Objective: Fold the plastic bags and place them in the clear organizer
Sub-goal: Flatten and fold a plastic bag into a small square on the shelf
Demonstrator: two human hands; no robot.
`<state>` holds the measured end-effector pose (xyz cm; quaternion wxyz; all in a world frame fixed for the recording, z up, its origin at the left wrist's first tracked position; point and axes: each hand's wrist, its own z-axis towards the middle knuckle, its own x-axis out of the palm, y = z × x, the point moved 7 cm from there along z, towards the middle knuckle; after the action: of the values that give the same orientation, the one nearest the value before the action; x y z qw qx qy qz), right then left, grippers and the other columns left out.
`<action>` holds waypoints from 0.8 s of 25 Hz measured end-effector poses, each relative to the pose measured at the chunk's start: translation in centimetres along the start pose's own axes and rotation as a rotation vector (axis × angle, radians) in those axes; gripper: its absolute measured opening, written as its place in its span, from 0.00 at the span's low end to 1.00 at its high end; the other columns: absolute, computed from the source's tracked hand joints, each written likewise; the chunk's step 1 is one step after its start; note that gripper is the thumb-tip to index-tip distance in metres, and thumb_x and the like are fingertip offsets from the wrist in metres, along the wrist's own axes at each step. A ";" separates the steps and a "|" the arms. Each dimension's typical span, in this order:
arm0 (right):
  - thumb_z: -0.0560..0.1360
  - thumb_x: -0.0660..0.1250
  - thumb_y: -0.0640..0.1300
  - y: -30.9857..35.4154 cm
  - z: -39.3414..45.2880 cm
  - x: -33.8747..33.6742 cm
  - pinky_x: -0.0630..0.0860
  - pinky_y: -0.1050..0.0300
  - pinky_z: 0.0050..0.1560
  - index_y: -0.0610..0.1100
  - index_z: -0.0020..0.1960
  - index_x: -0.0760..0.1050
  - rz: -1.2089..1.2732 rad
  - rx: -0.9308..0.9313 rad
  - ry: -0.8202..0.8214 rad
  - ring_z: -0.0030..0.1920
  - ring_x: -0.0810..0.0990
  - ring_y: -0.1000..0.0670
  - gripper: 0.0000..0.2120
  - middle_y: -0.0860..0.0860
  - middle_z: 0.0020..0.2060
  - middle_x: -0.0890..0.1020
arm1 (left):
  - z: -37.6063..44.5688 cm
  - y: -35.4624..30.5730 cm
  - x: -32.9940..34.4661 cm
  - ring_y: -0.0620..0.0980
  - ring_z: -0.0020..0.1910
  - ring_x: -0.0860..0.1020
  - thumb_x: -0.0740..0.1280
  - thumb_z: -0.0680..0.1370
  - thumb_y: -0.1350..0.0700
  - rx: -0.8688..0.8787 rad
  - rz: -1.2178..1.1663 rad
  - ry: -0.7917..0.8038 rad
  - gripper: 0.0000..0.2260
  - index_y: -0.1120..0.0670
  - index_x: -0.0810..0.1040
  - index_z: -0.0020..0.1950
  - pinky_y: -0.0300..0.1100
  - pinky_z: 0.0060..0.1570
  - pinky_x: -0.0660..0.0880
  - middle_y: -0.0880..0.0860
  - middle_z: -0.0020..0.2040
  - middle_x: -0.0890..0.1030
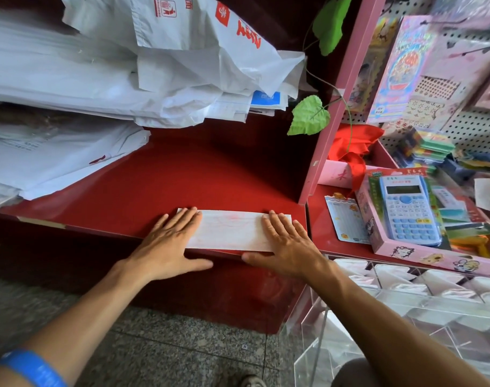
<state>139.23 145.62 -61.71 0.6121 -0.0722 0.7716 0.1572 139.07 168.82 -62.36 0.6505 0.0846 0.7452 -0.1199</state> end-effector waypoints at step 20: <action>0.76 0.70 0.48 -1.8 0.3 -5.0 0.77 0.55 0.50 0.43 0.66 0.73 1.293 0.326 -0.569 0.51 0.80 0.50 0.21 0.48 0.56 0.81 | -4.7 3.7 -0.5 0.55 0.40 0.83 0.69 0.79 0.51 -0.536 -1.473 -0.071 0.17 0.60 0.75 0.63 0.49 0.36 0.79 0.60 0.51 0.85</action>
<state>141.25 143.56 -57.18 0.5768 0.5345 0.4846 0.3832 135.68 173.73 -61.54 0.4253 -0.5951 0.5916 -0.3391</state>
